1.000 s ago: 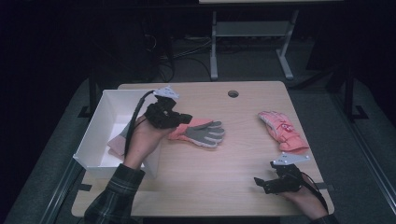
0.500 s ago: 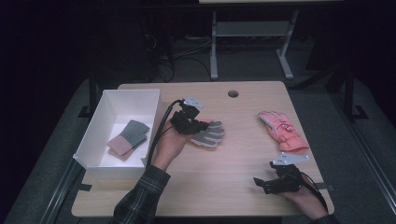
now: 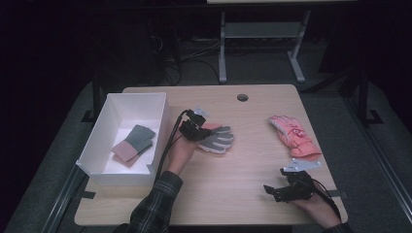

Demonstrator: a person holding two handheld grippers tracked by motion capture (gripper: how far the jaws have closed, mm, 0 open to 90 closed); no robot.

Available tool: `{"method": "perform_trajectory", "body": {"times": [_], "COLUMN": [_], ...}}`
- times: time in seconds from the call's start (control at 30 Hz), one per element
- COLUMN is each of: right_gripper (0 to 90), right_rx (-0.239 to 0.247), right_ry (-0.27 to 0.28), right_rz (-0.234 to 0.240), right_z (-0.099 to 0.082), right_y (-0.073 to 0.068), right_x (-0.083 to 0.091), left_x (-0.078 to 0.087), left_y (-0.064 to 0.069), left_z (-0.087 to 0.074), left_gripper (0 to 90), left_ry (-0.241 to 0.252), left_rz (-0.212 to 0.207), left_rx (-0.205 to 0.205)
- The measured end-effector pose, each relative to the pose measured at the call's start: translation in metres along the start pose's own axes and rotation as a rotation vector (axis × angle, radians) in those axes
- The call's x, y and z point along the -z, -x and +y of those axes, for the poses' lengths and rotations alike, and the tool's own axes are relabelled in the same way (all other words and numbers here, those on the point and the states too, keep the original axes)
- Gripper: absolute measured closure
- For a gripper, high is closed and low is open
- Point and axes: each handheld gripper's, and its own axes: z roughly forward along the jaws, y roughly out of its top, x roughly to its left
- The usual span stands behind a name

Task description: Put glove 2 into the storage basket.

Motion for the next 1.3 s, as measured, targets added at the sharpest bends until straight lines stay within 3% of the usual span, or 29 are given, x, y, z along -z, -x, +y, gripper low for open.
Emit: {"method": "perform_trajectory", "body": {"times": [0.17,0.37,0.47,0.7,0.9,0.97,1.0,1.3], "right_gripper": [7.9,7.9,7.9,7.9,7.9,7.9,7.9,7.9], "right_rx": [0.001,-0.003,0.0,0.003,0.002,0.005,0.005,0.001], "right_ry": [-0.002,-0.004,-0.001,-0.009,-0.006,-0.009,-0.009,-0.006], "right_rz": [0.003,0.001,0.002,0.003,-0.001,-0.002,-0.002,-0.003], "right_z": [0.0,0.0,0.0,0.0,0.0,0.0,0.0,0.0], "right_y": [-0.001,0.0,0.0,-0.002,-0.001,-0.002,-0.002,-0.001], "right_x": [-0.001,-0.001,-0.001,-0.002,-0.001,-0.002,-0.002,-0.001], "left_x": [-0.015,-0.029,-0.034,-0.032,-0.03,-0.029,-0.029,-0.029], "left_y": [-0.005,-0.007,-0.007,-0.006,0.009,0.018,0.018,0.053], "left_z": [-0.007,-0.016,-0.021,-0.026,-0.029,-0.03,-0.03,-0.033], "left_gripper": [89.6,89.7,89.8,89.9,89.8,89.8,89.8,89.8], "left_ry": [-0.029,-0.077,-0.071,-0.058,-0.065,-0.075,-0.075,-0.09], "left_rz": [-0.001,-0.01,-0.02,-0.108,-0.161,-0.209,-0.209,-0.305], "left_rx": [0.016,0.007,0.021,0.06,0.036,0.02,0.02,-0.035]}}
